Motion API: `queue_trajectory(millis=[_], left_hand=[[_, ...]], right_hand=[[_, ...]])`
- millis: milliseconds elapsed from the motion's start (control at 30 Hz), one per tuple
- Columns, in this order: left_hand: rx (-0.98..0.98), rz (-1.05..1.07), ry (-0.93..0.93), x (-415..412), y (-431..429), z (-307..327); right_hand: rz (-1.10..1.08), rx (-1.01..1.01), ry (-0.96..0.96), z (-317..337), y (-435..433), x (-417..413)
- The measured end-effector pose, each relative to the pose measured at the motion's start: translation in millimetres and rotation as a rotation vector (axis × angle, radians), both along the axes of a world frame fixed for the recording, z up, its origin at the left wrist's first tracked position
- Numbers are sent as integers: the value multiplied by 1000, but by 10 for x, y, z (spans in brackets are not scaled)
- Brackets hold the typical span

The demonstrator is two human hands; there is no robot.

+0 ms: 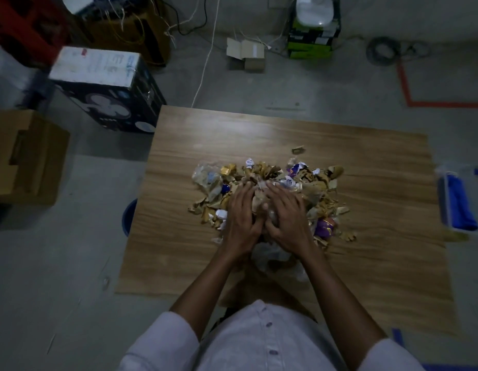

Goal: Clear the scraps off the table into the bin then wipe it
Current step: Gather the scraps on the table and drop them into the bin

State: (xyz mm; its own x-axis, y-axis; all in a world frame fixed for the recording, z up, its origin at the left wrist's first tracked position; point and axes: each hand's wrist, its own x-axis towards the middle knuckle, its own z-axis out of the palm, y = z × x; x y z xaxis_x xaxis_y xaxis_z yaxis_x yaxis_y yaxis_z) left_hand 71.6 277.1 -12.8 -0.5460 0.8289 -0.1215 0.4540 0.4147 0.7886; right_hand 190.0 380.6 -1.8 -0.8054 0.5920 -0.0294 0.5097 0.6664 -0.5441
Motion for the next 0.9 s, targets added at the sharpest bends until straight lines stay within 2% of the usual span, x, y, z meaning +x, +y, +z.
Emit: queue_trajectory(millis=[133, 200, 300, 400, 433, 467, 567, 700, 800, 900], left_hand=[[-105, -49, -80, -59, -63, 105], [-85, -28, -76, -94, -103, 187], [-26, 45, -183, -217, -179, 267], [146, 265, -348, -444, -259, 326], [162, 333, -330, -555, -267, 324], [119, 374, -233, -680, -260, 275], [-142, 320, 92, -1035, -161, -16], [-381, 156, 198, -1216, 4, -450], [-406, 77, 370, -1110, 37, -624], [-437, 8, 370, -1033, 22, -731]], right_hand=[[48, 67, -103, -3, -78, -30], [17, 103, -44, 68, -106, -77], [-10, 117, 76, 200, -175, -194], [-18, 129, 201, 318, -224, -348], [-28, 124, 231, 347, -231, -400], [-41, 112, 243, 356, -235, -450], [-61, 70, 174, 292, -259, -563], [-78, 48, 112, 161, -326, -561], [-177, 2, 164, 163, -374, -446], [-227, 11, 217, 159, -399, -295]])
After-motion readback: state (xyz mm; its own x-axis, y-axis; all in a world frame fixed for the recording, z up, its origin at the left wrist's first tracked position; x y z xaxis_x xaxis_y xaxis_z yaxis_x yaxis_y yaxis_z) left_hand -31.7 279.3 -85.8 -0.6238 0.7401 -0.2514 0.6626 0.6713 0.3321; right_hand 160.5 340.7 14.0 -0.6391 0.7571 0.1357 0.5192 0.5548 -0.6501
